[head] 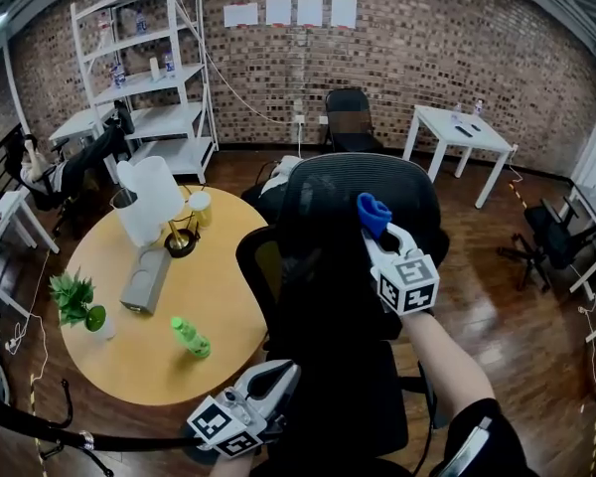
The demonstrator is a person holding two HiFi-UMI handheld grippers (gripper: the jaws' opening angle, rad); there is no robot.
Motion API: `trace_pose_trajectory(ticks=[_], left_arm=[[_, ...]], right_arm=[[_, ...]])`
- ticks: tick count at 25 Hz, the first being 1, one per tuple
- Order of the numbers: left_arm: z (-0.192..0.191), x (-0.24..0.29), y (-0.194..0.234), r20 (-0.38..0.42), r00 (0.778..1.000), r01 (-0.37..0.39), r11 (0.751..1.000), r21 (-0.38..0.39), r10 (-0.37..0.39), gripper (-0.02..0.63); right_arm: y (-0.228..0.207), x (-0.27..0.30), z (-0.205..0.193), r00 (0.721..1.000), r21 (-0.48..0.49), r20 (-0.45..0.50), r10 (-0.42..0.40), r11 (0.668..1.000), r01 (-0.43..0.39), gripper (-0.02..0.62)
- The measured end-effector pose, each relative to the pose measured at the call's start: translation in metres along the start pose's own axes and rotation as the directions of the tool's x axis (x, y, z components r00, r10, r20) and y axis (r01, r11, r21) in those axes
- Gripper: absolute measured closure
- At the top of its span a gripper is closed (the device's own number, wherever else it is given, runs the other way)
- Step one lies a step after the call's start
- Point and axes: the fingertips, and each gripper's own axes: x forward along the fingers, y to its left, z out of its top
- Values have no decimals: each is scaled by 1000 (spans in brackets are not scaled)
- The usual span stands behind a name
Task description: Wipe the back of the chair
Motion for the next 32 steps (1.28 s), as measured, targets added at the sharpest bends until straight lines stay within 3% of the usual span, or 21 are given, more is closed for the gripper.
trace_pose_trajectory(ticks=[9,16,18,21,22,23,27,32], left_arm=[[9,-26,12,21,996,-87,996,13,87,606],[13,-43,15,19,990,-143,989,26,142,606],[15,-47,16,23,987,-162,986,34,162,606],[18,-52,17,29,982,-190,980,51,189,606],[19,-54,17,29,980,-197,979,56,196,606],[20,-55,17,29,979,-203,977,60,201,606],[18,-56,18,24,976,-218,974,65,216,606],[5,-41,17,-7,983,-185,981,64,186,606]], right_arm=[[91,43,-21,984,41,-15,179,983,-178,540],[180,71,-38,939,112,-45,342,935,-335,540],[210,75,-31,901,120,-16,433,896,-428,540],[250,74,-9,797,182,99,595,777,-603,540],[253,76,-6,782,231,133,609,748,-622,540],[248,81,-9,789,287,144,597,738,-611,540],[197,102,-53,884,471,71,462,766,-438,540],[135,86,-81,928,558,82,363,755,-345,540]])
